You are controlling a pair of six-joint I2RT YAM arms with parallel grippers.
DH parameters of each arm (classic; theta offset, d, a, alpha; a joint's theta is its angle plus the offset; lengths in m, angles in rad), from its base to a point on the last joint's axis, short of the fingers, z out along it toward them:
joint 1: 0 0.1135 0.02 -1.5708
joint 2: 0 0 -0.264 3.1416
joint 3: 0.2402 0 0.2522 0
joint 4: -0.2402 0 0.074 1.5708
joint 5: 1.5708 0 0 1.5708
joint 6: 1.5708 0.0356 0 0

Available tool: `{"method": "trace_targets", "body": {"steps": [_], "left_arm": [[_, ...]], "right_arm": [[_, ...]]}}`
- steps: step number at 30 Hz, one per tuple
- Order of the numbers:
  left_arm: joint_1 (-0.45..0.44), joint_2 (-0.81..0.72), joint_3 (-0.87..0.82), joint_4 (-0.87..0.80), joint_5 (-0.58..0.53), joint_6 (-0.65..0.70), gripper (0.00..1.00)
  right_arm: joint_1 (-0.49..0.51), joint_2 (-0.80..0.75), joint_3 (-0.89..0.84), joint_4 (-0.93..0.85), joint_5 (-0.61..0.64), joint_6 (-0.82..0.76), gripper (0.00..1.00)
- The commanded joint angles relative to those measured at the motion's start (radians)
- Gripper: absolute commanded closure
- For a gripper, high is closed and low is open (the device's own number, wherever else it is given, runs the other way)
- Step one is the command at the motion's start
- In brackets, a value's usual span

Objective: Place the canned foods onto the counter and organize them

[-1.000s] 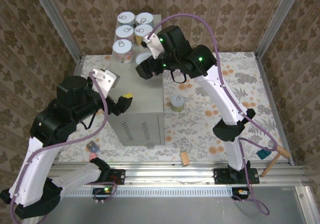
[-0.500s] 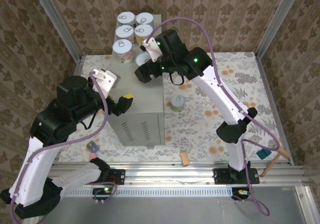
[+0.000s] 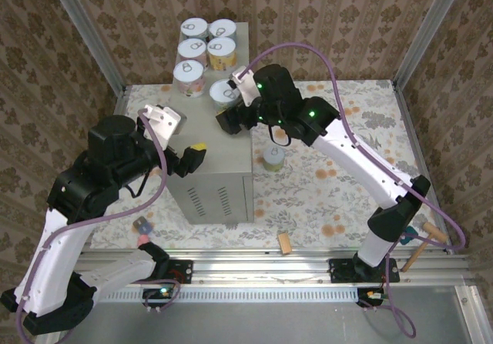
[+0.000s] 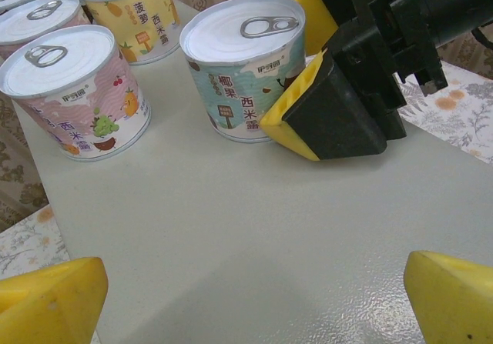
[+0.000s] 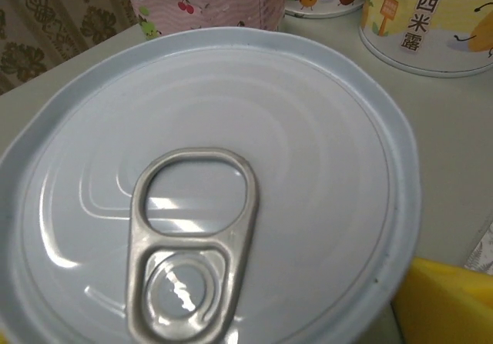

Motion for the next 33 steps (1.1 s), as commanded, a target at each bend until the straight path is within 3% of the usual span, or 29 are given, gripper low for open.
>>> {"method": "trace_targets", "body": {"steps": [1,16,33], "left_arm": [[0.007,-0.006,0.011,0.017,0.009,-0.009,0.0],[0.009,-0.018,-0.015,0.017,-0.014,-0.008,0.0],[0.011,-0.022,-0.009,0.009,-0.023,-0.007,0.0]], "right_arm": [[0.005,-0.03,-0.05,0.139,0.032,0.009,0.09],[0.004,0.006,-0.088,0.257,0.072,0.015,0.23],[-0.023,0.122,-0.027,0.281,0.146,0.01,0.26]]}}
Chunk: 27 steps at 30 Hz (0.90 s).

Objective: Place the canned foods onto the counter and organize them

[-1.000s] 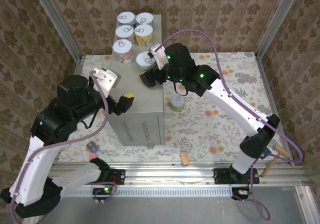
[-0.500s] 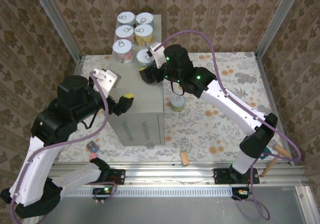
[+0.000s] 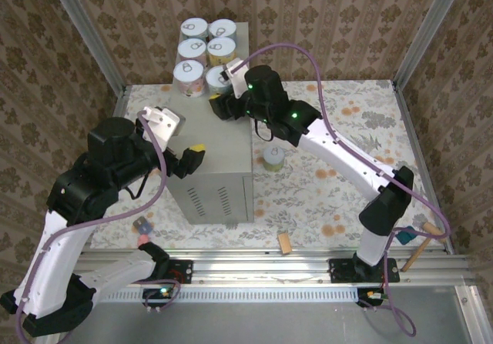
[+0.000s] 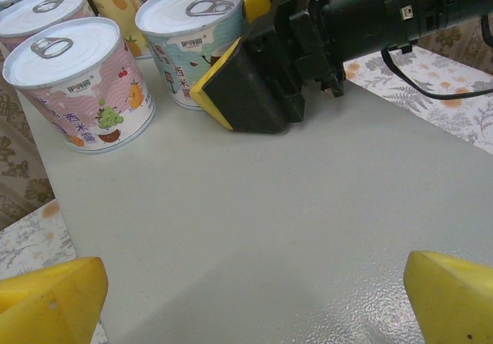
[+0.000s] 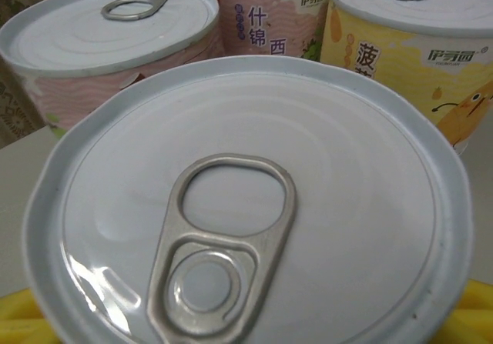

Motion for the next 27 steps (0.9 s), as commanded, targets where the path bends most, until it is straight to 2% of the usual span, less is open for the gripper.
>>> {"method": "trace_targets", "body": {"steps": [1,27], "left_arm": [[0.008,-0.006,0.009,0.009,-0.01,-0.008,0.0],[0.018,-0.003,0.004,0.008,-0.016,-0.001,0.0]], "right_arm": [[-0.016,0.04,0.023,-0.009,0.037,0.007,0.26],[-0.041,0.119,0.106,-0.049,-0.022,0.008,0.26]]}}
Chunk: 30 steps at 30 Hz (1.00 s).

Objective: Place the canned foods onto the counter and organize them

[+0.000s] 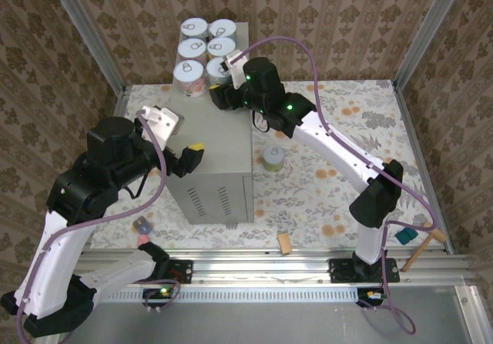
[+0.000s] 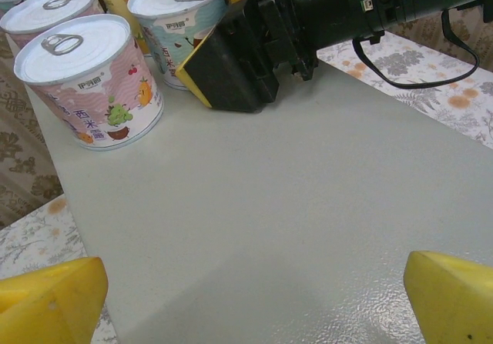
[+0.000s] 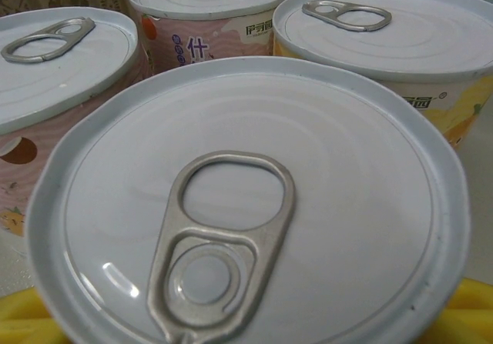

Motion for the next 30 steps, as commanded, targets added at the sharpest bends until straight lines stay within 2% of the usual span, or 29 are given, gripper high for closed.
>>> {"method": "trace_targets", "body": {"steps": [1,10,16,23,27,30], "left_arm": [[0.008,-0.003,0.005,0.008,-0.01,-0.001,0.0],[0.011,-0.004,0.004,0.006,-0.009,-0.003,0.0],[0.011,-0.001,0.006,0.014,-0.016,-0.006,0.0],[0.013,-0.005,-0.001,0.078,-0.164,-0.041,0.0],[0.017,0.008,0.002,0.091,-0.202,-0.044,0.0],[0.03,0.015,0.003,0.107,-0.279,-0.061,0.0]], "right_arm": [[-0.006,0.034,0.015,-0.063,-0.018,0.007,0.26],[-0.006,0.034,0.014,-0.065,-0.025,0.008,0.25],[-0.006,0.021,0.006,-0.065,-0.028,0.011,0.15],[-0.006,-0.066,-0.084,-0.025,-0.06,0.028,0.05],[-0.007,-0.151,-0.174,-0.006,-0.065,0.035,0.01],[-0.02,-0.227,-0.257,-0.001,-0.047,0.05,0.0]]}}
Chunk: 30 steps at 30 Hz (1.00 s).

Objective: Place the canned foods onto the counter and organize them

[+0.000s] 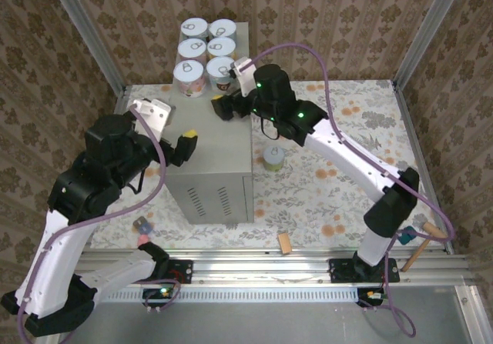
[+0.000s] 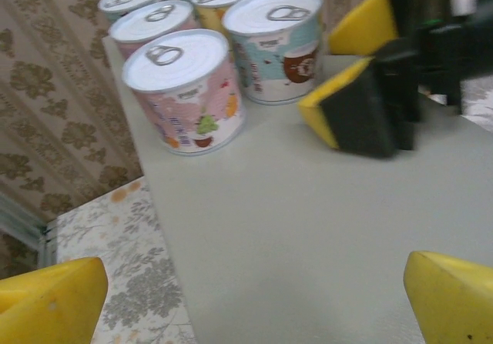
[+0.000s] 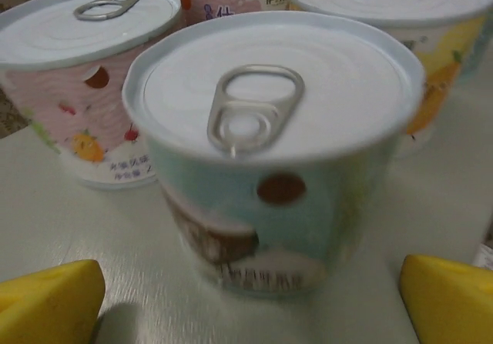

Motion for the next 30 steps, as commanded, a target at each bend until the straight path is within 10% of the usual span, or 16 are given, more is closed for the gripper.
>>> {"method": "trace_targets", "body": {"steps": [1,18,30], "left_arm": [[0.028,0.008,0.0,0.053,-0.104,-0.037,0.0],[0.543,0.074,-0.05,0.173,0.369,-0.191,0.0],[0.592,0.216,-0.04,0.288,0.416,-0.222,0.0]], "right_arm": [[-0.024,-0.094,-0.089,-0.036,0.005,0.053,0.0],[-0.166,-0.213,-0.159,-0.122,-0.028,0.114,0.0],[-0.18,-0.14,-0.055,-0.13,-0.068,0.114,0.0]]}}
